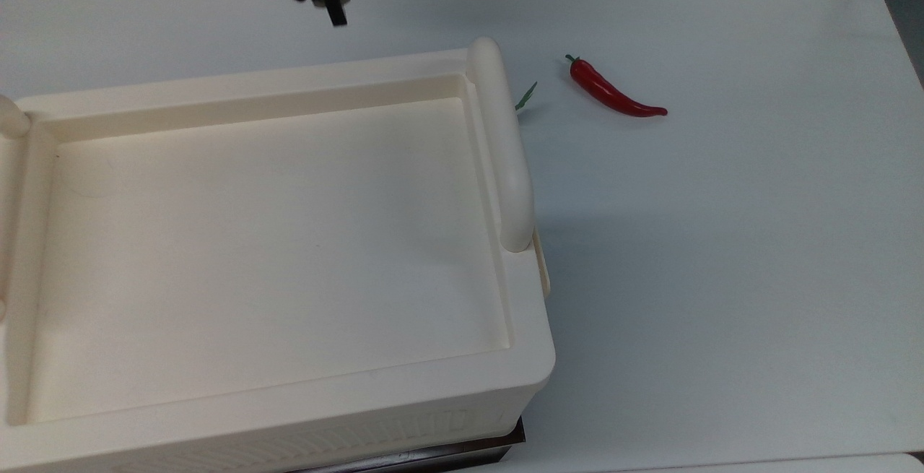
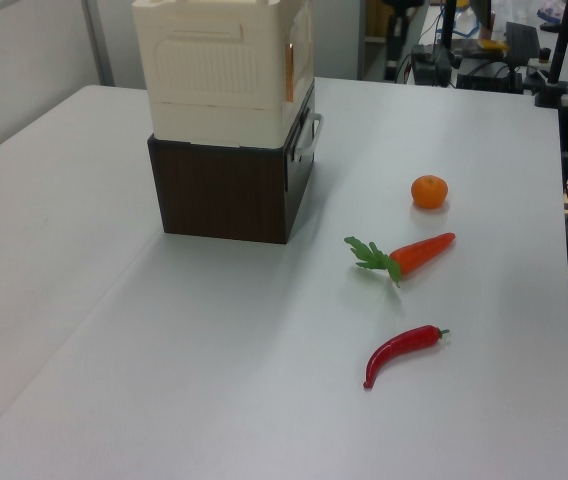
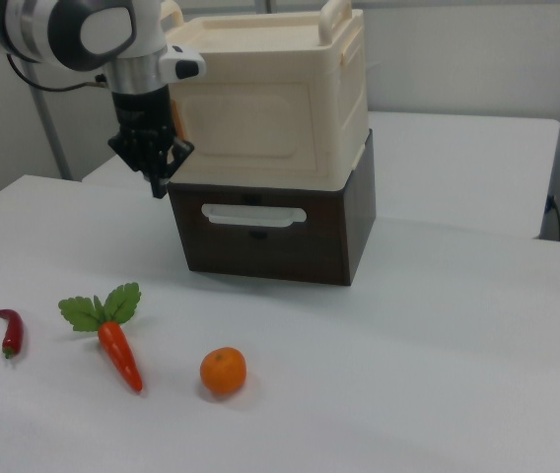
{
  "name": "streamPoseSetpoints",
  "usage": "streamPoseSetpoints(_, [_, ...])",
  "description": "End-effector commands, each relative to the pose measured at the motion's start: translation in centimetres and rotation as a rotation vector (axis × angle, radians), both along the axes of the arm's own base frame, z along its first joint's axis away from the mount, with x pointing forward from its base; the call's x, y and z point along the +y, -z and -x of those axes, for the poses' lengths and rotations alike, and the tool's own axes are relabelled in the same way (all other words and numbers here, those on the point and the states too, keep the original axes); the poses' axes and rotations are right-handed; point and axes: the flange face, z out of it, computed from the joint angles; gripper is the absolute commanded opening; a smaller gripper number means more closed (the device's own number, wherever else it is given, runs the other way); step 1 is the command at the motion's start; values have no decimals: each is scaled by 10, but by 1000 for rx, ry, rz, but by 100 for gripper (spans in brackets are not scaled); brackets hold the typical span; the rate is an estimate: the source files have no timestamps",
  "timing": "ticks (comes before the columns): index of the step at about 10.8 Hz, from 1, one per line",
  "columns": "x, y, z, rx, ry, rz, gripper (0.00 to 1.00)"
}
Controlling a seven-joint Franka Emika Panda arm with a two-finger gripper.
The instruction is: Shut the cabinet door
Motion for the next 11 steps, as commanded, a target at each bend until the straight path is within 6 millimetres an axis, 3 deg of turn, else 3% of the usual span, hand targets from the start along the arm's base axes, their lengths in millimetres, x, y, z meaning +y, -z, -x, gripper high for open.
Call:
streamPoseSetpoints(1, [3, 3, 17, 107, 323, 23, 15])
streamPoseSetpoints(2, [3, 4, 22, 112, 349, 40, 45])
streamPoseSetpoints(3, [-3, 5, 27, 117, 353, 45, 99])
streamPoseSetpoints(5, [-9, -4, 32, 83, 355, 89, 100])
streamPoseSetpoints(11, [-9, -1, 27, 71, 341, 89, 100])
